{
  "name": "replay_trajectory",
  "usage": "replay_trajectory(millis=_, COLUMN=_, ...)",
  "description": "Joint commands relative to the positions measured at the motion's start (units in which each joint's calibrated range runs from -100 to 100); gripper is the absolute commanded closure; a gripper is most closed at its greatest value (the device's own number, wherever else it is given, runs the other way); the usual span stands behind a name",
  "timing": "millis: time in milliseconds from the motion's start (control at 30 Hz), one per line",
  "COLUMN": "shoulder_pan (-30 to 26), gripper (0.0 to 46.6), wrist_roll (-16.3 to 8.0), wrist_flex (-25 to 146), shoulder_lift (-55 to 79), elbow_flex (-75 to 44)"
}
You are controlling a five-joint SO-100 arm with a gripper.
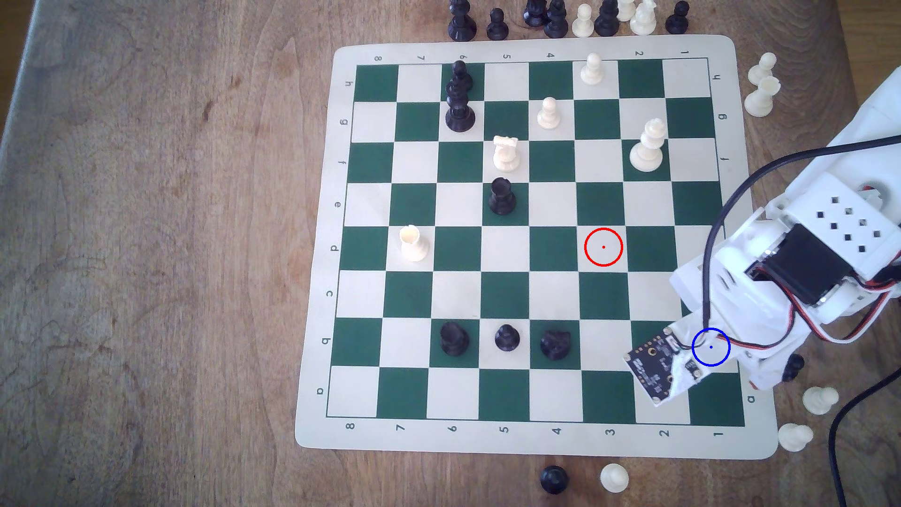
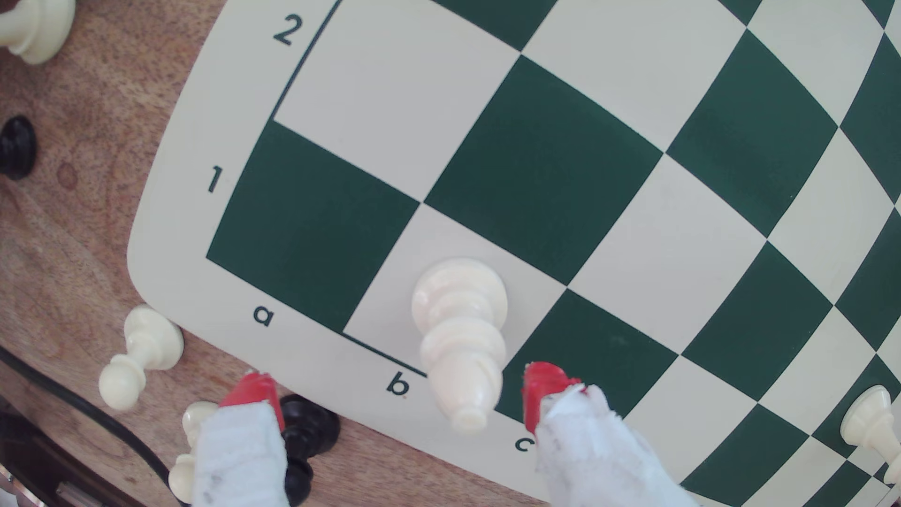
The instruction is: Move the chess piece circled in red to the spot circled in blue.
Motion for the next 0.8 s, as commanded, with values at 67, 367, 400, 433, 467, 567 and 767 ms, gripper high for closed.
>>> replay_trajectory(millis=67, shoulder_pan=1.0, gripper=18.4, wrist_roll=-0.2, wrist_flex=2.3, shoulder_lift=-6.3, elbow_flex=-1.6)
replay_trajectory(millis=367, shoulder_pan=3.9, gripper=14.6, wrist_roll=1.3, wrist_flex=12.2, shoulder_lift=-13.6, elbow_flex=-7.7)
replay_trajectory(millis=400, shoulder_pan=3.8, gripper=14.5, wrist_roll=1.3, wrist_flex=13.2, shoulder_lift=-13.9, elbow_flex=-8.6)
replay_trajectory(millis=433, shoulder_pan=3.8, gripper=14.4, wrist_roll=1.3, wrist_flex=14.2, shoulder_lift=-14.1, elbow_flex=-9.4)
replay_trajectory(millis=467, shoulder_pan=4.1, gripper=14.3, wrist_roll=1.4, wrist_flex=15.4, shoulder_lift=-14.6, elbow_flex=-11.2)
replay_trajectory(millis=567, shoulder_pan=6.5, gripper=13.9, wrist_roll=2.6, wrist_flex=16.1, shoulder_lift=-17.2, elbow_flex=-14.3)
replay_trajectory(millis=767, shoulder_pan=14.2, gripper=16.6, wrist_roll=6.3, wrist_flex=5.7, shoulder_lift=-25.0, elbow_flex=-17.7)
